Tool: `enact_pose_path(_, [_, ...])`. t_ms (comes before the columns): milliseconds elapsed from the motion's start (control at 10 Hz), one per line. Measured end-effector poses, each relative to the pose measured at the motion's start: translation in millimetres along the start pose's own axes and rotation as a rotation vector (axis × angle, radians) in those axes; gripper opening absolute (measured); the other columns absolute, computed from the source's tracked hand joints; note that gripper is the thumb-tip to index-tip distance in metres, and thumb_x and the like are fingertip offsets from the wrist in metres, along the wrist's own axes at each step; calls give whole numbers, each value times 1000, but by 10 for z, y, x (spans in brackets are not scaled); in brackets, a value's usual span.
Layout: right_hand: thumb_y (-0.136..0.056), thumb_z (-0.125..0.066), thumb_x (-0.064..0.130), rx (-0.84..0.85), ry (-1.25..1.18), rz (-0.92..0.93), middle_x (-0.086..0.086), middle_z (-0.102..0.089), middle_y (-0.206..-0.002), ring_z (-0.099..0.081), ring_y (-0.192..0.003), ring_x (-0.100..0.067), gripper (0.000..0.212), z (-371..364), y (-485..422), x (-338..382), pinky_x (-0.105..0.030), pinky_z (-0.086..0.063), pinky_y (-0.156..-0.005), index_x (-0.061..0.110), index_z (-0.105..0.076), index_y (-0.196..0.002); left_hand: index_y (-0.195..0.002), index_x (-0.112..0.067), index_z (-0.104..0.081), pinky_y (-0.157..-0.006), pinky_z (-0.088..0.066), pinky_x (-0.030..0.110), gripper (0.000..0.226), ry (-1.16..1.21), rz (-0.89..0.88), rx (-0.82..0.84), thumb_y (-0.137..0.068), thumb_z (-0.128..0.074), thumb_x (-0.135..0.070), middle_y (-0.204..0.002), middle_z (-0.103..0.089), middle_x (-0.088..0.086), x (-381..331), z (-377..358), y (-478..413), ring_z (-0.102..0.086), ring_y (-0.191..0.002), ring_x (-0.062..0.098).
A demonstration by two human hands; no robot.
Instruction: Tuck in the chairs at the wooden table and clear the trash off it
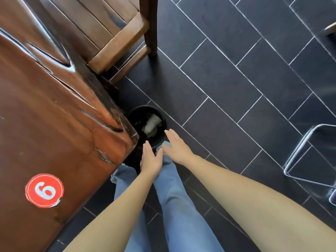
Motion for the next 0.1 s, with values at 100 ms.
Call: enact_pose_path(100, [-98,-40,29,-79,15,15,0,-7,-160,-17,-143,-22,57,110,165,50,-44,-27,-109,19,-17,-150,-147,-14,-4,-114,-11,32,64,-22,-116,37,-96,-39,-33,-158,-5,5,-89,-25,109,-9,-144,18])
Point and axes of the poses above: each hand's wrist, its own y-axis away from the middle knuckle, its own z-axis out of the back of the hand, x = y × z, the point moved 4 cm from there along -y, towards the middle knuckle
